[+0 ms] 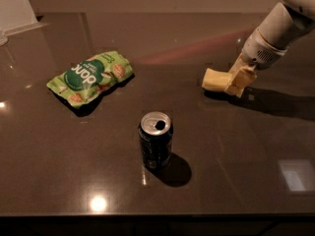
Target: Move sponge near pepsi can
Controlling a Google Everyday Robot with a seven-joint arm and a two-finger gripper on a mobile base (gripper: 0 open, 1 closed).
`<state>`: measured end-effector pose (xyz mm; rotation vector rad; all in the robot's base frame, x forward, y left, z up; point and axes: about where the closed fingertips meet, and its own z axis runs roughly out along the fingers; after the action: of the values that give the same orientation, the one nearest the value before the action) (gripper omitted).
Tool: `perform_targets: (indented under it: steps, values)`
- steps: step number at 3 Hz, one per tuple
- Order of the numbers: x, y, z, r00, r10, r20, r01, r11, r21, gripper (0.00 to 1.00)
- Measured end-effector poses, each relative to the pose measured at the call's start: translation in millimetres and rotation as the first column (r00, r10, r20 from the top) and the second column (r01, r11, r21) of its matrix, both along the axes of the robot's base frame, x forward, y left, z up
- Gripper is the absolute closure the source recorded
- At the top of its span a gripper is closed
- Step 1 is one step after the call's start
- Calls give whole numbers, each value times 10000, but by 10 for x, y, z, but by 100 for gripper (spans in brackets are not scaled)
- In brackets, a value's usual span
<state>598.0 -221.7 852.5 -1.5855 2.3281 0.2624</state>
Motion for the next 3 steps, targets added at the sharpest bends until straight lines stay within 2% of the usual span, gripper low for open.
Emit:
perform_targets:
  steps: [1, 2, 3]
  values:
    - [-305, 167, 241, 9955, 929, 163, -932, 9955, 162, 100]
    - [-702, 269, 347, 9763, 2159, 164, -2155, 9763, -202, 100]
    - [-1104, 303, 296, 9499, 3121, -198, -3127, 9476, -650, 100]
